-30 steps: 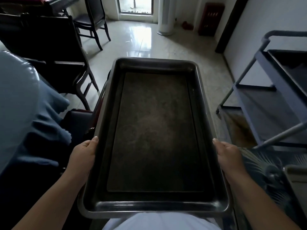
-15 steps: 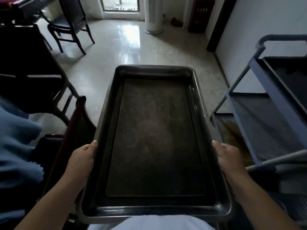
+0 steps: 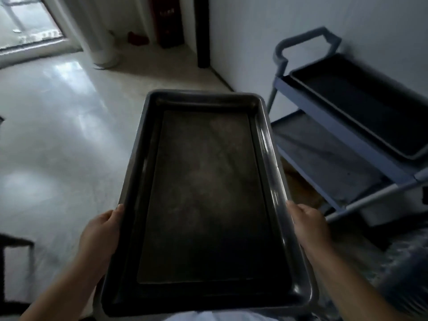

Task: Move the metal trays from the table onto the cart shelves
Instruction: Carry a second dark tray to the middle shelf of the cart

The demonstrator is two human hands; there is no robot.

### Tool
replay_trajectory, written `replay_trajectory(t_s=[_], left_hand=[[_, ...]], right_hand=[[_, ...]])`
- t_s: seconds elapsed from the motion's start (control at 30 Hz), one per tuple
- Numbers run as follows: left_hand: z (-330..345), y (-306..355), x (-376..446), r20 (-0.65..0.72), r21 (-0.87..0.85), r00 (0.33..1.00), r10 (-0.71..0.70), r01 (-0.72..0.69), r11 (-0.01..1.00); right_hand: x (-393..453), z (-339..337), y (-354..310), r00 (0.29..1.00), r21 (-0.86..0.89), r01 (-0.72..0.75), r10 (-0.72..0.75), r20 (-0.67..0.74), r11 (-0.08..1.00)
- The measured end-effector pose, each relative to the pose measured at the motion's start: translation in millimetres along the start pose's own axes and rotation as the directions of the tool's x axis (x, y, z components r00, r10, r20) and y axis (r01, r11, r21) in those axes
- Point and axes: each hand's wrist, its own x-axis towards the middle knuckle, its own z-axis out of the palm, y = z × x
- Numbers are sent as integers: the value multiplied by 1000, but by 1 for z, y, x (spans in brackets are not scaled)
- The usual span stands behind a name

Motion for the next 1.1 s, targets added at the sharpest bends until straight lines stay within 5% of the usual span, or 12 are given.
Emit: replay_trajectory(t_s=[0.33, 0.7, 1.1], left_hand=[[86, 93, 162, 284, 228, 950, 131, -200, 953], [182, 167, 255, 457, 378, 879, 135, -330, 865], [399, 227, 343, 767, 396, 630, 123, -615, 681]], right_hand=[[72, 34, 5, 941, 208, -249, 287, -180, 946], [144, 43, 10, 853, 166, -446, 474, -219, 879], [204, 65, 34, 557, 267, -692, 731, -395, 671]])
